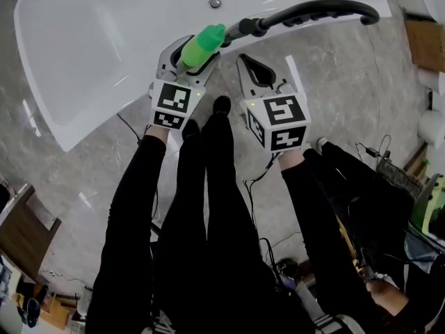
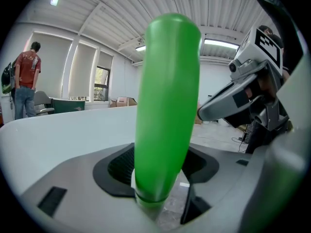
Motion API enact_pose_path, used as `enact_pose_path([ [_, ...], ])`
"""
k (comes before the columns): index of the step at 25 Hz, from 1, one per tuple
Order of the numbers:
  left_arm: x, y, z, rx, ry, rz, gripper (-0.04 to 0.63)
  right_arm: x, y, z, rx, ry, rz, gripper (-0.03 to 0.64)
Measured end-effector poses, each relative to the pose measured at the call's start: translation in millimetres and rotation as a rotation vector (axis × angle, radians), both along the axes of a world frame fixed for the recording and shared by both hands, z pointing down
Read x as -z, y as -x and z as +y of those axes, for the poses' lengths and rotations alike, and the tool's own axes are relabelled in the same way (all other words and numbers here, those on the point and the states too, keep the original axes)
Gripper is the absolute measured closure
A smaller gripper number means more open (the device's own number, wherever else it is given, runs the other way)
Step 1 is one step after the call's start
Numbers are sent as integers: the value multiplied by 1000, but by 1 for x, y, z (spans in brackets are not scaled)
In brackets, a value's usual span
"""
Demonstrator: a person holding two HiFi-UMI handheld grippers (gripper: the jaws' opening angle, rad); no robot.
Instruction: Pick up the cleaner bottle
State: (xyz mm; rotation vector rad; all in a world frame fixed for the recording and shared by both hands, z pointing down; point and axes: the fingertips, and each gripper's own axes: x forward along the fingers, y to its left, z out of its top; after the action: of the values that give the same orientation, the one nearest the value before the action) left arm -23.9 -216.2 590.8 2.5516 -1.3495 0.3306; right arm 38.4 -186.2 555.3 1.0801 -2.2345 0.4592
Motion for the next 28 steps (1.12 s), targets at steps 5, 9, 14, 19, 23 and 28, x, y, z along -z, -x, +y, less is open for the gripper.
enact_pose_path([
  [5,-2,-2,-2,-14,-23,-2,310,-5,5,-3,-1,2,-8,615],
  [9,-2,-8,-9,-18,-35,-7,311,-7,3,-8,4,6,-10,615],
  [14,-1,-9,-11,-23,-44,-14,333,-9,1,-8,1,18,-3,615],
  [19,0,-8,-10,-26,-67,-38,376,-13,1,-11,-1,28,3,615],
  [23,-1,-9,-10,-30,-82,-52,379,-15,2,-13,3,29,-1,615],
  [28,-4,-10,-11,-28,-93,-68,383,-18,2,-15,5,35,1,615],
])
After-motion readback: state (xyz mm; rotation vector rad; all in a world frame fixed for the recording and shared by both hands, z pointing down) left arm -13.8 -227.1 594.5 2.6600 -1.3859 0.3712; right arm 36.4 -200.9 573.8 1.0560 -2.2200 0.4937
